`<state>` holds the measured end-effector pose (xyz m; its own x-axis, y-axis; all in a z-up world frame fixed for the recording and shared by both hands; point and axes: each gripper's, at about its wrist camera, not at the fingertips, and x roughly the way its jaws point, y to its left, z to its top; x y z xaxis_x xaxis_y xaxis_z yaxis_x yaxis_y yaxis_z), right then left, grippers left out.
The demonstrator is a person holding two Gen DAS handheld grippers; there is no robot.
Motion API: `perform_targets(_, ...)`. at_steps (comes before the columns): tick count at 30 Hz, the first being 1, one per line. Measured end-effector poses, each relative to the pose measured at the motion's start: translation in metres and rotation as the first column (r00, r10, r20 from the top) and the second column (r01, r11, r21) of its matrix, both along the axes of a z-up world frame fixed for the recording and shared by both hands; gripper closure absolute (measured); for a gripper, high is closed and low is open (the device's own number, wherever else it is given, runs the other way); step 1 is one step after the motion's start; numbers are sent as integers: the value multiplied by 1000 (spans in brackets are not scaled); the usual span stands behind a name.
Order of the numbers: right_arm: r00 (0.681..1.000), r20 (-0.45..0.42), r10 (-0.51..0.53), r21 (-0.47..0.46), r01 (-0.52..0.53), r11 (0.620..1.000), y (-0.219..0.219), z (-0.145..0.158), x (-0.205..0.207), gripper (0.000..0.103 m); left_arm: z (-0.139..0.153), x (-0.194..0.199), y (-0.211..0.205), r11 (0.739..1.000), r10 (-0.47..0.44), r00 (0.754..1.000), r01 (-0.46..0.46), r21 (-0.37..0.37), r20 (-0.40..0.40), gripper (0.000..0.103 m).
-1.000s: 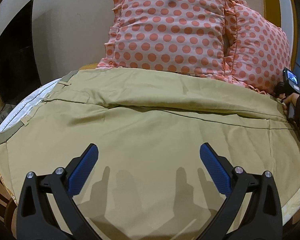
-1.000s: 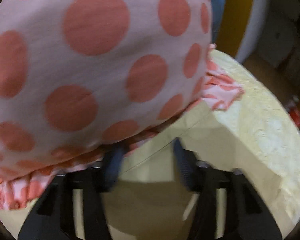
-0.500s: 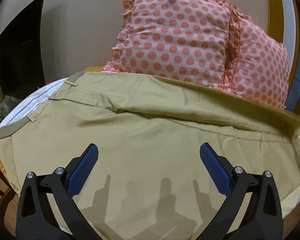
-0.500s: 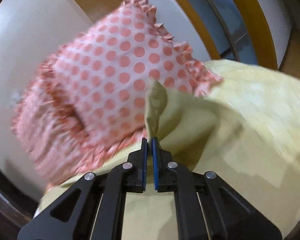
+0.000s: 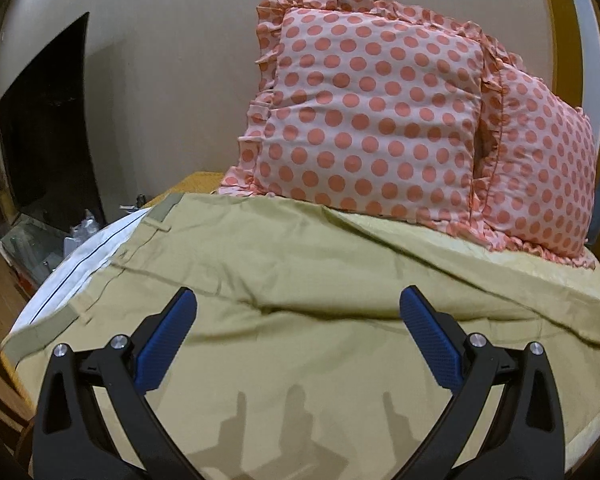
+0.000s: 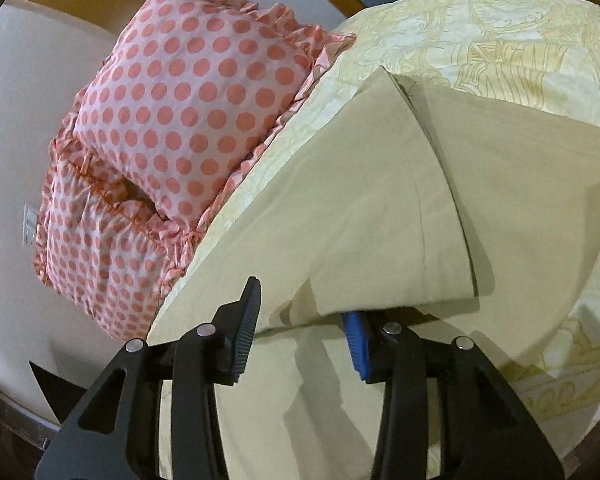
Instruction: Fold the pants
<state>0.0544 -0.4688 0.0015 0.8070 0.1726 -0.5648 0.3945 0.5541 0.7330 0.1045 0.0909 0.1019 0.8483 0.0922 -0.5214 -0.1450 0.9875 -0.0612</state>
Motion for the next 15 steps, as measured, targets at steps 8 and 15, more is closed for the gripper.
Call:
perform_targets(8, 972, 234, -32, -80, 52, 995, -19, 32, -31, 101, -6, 93, 38, 962, -65, 992, 34, -270, -109, 2)
perform_targets(15, 968, 248, -27, -78, 47, 996, -25, 34, -40, 101, -49, 171, 62, 923, 35, 950, -150, -355, -309, 18)
